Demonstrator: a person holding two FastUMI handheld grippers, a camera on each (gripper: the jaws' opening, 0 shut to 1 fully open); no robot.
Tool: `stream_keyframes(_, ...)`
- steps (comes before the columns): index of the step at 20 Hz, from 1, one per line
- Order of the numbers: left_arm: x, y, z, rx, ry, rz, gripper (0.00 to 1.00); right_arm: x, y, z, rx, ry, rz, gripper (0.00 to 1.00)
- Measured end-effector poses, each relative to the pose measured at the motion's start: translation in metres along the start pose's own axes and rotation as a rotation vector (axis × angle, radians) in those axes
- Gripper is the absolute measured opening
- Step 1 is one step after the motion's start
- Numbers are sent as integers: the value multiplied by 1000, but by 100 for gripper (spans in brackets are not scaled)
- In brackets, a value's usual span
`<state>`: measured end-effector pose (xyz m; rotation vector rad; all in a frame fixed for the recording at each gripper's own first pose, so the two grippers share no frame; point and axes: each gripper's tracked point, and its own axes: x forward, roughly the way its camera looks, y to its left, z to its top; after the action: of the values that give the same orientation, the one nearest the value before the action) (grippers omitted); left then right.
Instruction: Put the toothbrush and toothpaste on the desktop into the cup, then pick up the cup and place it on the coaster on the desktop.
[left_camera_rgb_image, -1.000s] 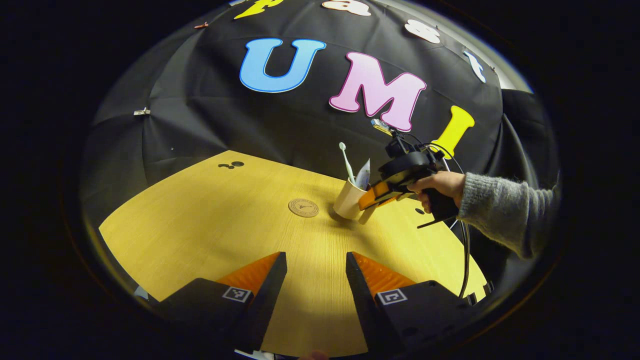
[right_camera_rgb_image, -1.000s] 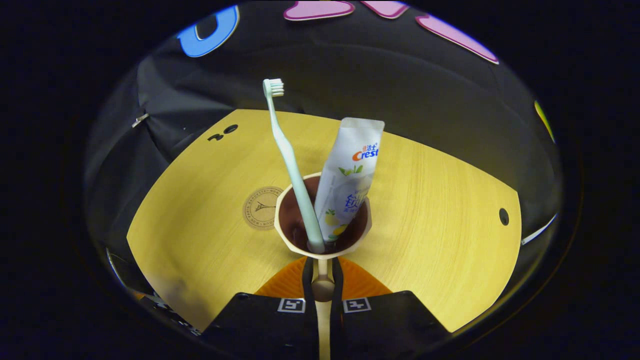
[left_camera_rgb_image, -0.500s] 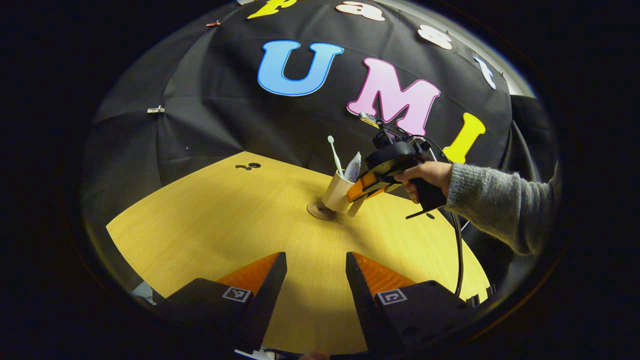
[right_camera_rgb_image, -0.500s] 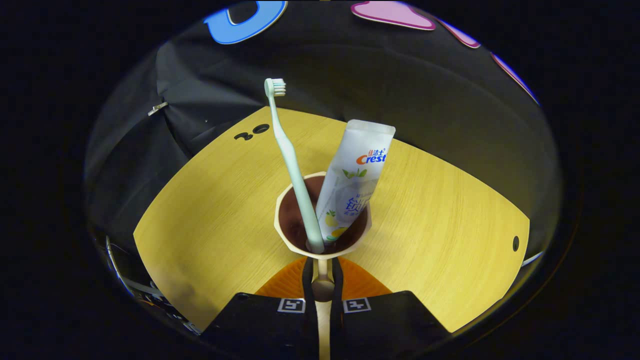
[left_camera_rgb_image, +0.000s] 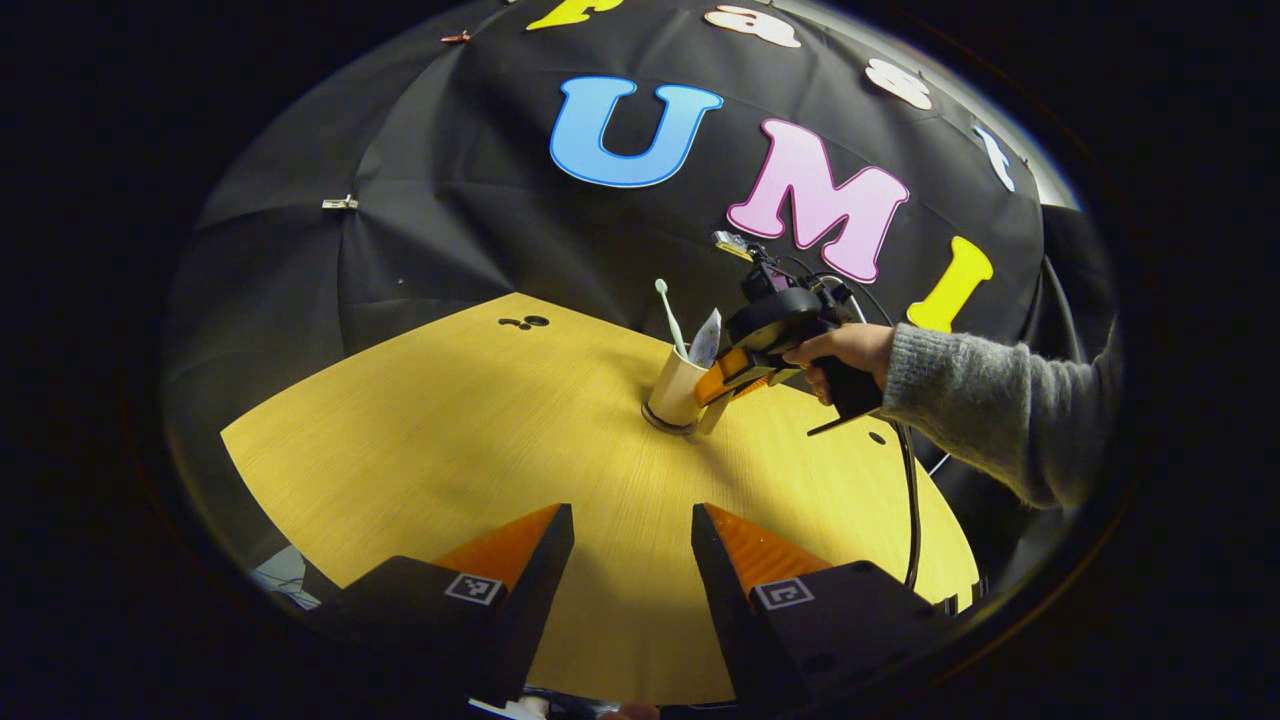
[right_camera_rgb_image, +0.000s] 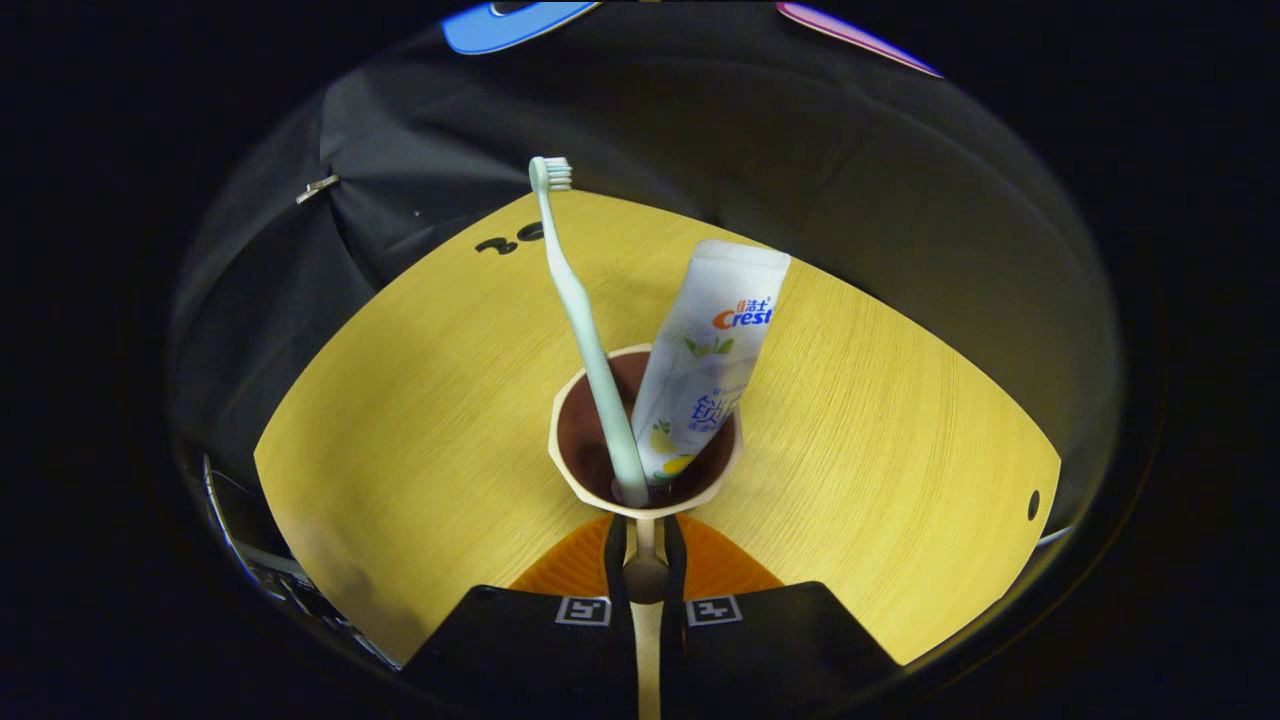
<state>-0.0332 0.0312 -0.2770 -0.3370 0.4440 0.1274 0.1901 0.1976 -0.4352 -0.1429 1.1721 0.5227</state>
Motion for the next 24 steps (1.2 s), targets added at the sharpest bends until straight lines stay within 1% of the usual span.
stream_keyframes(7,6,1,5,-5,-1,9,77,2,-2,-2,-11,22,-13,13)
stream_keyframes(8,7,1,6,-8,-4,9,77,2,-3,-3,-12,23,-18,18)
stream_keyframes(11,6,-2,11,2,-12,10,76,-1,-4,-5,-22,19,-28,23)
stream_keyframes(13,4,-1,13,10,-12,15,76,-2,-8,-6,-34,26,-51,26)
stream_keyframes(16,-1,-1,15,14,-15,21,77,-9,-12,-1,-12,-8,-62,40)
stream_keyframes(19,-5,-4,14,19,0,22,77,-25,-11,0,17,-31,-44,48)
stream_keyframes(20,-6,-6,15,22,0,16,77,-32,-11,2,28,-51,-38,58)
stream_keyframes(21,-8,-9,17,25,0,10,77,-41,-10,3,42,-70,-30,58)
stream_keyframes(22,-9,-12,19,31,2,5,77,-52,-11,4,54,-93,-24,62)
stream_keyframes(24,-10,-19,24,44,7,-7,77,-72,-10,4,87,-139,-17,62)
